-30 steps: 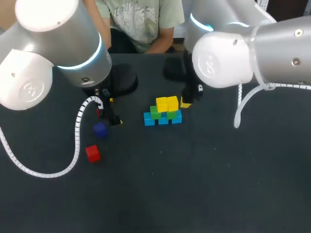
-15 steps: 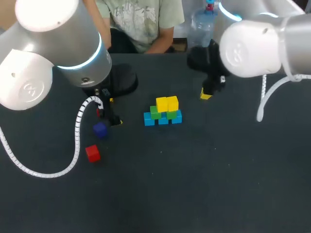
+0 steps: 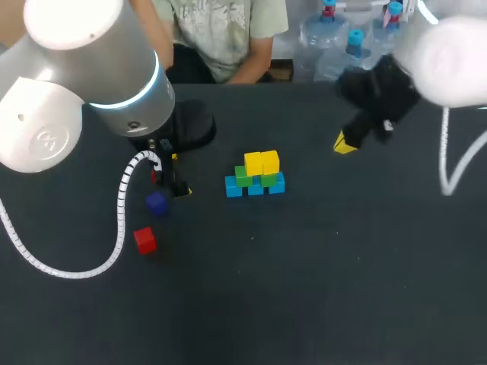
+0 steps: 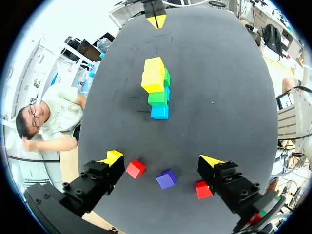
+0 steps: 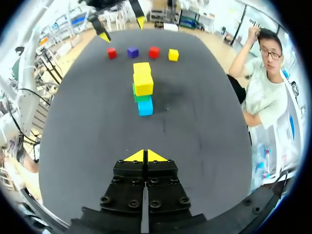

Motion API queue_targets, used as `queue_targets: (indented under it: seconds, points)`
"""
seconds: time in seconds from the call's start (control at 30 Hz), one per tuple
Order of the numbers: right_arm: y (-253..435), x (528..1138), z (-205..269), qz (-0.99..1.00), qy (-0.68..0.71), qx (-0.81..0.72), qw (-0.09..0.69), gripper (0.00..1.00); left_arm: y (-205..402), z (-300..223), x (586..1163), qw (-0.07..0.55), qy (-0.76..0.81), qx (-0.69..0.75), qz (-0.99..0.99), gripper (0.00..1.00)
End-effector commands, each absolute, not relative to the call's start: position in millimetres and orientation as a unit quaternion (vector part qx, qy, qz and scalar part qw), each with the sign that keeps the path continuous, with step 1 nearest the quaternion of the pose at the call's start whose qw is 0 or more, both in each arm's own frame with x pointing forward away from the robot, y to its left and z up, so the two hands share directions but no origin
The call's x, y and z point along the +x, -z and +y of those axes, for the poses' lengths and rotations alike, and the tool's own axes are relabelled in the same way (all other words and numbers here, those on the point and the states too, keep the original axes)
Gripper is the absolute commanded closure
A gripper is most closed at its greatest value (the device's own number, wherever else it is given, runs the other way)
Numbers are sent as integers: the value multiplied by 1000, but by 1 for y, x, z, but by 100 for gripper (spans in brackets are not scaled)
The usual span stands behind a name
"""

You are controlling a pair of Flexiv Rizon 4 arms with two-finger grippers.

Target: Place the blue cubes, place green cubes on the blue cubes, place the yellow cubes on the green cubes, then place the red cubes on the yellow cubes, and place purple cube on the red cubes.

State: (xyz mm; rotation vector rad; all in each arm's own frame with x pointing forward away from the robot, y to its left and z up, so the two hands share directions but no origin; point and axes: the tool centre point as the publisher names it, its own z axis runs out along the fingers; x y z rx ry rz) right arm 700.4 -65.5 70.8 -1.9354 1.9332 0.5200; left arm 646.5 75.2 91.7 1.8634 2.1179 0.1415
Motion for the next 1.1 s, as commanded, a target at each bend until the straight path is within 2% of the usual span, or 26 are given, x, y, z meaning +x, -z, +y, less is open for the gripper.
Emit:
queue_targets:
  seconds: [0.03, 0.13, 0.2, 0.23, 0.27, 0.3, 0.5, 1.1]
  points:
    - [-76, 698, -72, 649, -247, -679, 239, 100, -92, 77, 647, 158, -47, 653, 739, 0]
    - [-82, 695, -69, 644, -231, -690, 237, 96, -92, 77, 647, 158, -47, 653, 739, 0]
    - [-86, 692, -66, 639, -227, -696, 235, 74, -92, 77, 647, 158, -47, 653, 739, 0]
    - [-88, 691, -65, 639, -222, -700, 230, 57, -92, 77, 647, 158, -47, 653, 739, 0]
    - [-89, 689, -64, 635, -219, -706, 226, 6, -92, 77, 647, 158, -47, 653, 739, 0]
    - [-90, 689, -63, 635, -217, -707, 225, 0, -92, 77, 647, 158, -47, 653, 739, 0]
    - [-91, 686, -58, 640, -186, -720, 193, 0, -92, 77, 647, 158, -47, 653, 739, 0]
    - [-97, 698, -73, 628, -225, -707, 235, 0, -92, 77, 647, 158, -47, 653, 739, 0]
